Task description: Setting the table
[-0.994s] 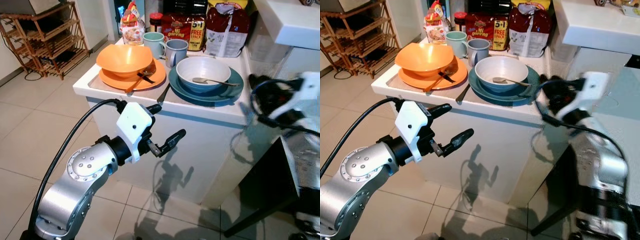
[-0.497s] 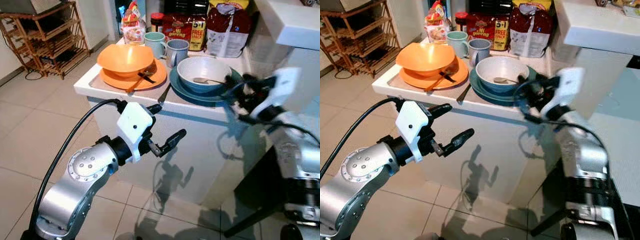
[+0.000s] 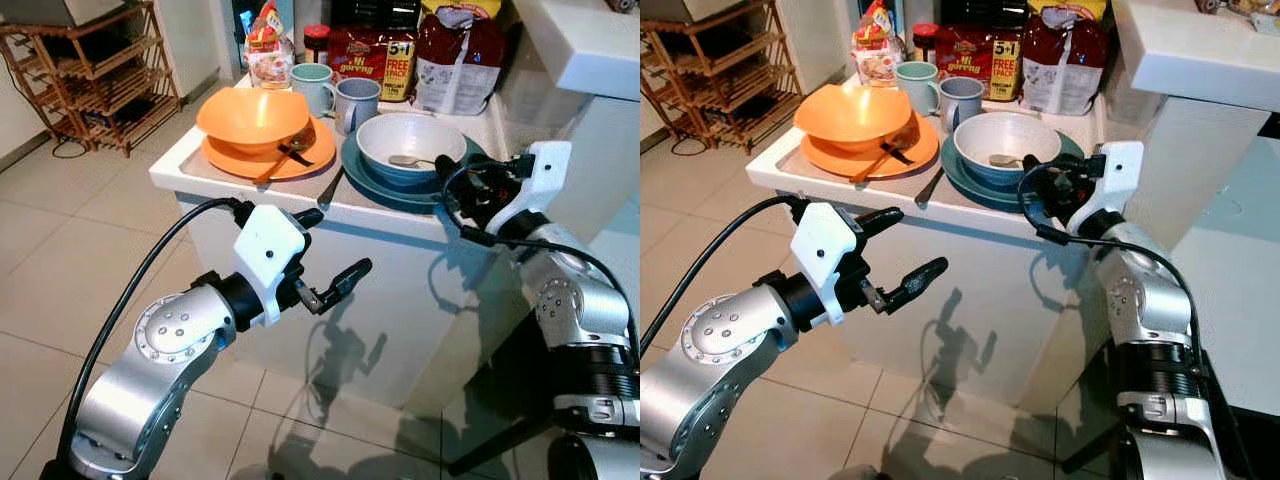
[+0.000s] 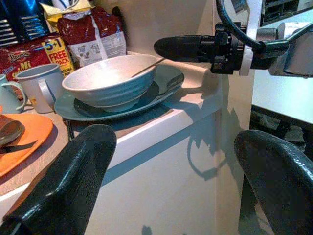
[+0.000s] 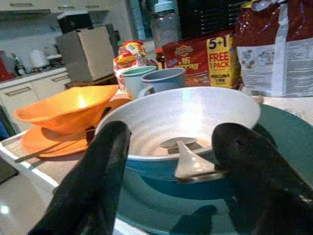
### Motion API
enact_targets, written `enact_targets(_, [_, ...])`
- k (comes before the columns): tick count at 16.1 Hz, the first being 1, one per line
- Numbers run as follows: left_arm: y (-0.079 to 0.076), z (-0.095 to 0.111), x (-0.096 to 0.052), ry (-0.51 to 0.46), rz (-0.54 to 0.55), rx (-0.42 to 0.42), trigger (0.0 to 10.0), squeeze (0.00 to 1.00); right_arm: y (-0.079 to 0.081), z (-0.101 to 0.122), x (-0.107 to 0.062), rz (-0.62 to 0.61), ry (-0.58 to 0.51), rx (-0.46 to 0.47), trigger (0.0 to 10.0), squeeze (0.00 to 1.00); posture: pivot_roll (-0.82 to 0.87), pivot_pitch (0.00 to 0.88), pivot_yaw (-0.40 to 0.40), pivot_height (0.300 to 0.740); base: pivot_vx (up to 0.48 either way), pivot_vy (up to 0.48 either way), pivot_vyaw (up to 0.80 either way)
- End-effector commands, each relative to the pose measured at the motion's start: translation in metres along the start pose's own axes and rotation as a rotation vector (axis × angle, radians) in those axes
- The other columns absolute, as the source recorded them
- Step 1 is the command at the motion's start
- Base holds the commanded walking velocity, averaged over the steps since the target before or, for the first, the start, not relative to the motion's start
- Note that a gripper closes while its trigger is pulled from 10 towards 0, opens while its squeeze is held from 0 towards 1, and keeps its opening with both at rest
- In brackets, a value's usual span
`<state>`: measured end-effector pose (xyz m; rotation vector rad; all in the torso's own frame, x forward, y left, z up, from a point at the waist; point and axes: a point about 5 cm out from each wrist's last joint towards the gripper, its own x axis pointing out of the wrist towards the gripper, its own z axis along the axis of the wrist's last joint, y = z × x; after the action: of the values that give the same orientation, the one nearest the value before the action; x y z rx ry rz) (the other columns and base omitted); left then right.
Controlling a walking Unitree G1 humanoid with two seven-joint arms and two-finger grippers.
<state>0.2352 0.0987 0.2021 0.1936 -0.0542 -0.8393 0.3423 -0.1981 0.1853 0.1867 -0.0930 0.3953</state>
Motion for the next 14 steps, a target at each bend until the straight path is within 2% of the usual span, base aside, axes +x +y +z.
enact_targets(1, [-0.0004,0.0002,-0.0003,-0.002,-0.009,0.009,10.0,0.0,-0.0019,0.0026,0.0012,0.005,-0.012,0.007,0.0,0.0,0.08,0.0,-0.007,0.74,0.0,0.0,0.0])
enact_targets(14, [-0.0004,0.0009,0.0006,0.0,-0.022,0.015,10.0,0.0,-0.0027,0.0015,0.0017,0.029,-0.039,0.049,0.0,0.0,0.08,0.0,-0.003,0.74,0.0,0.0,0.0])
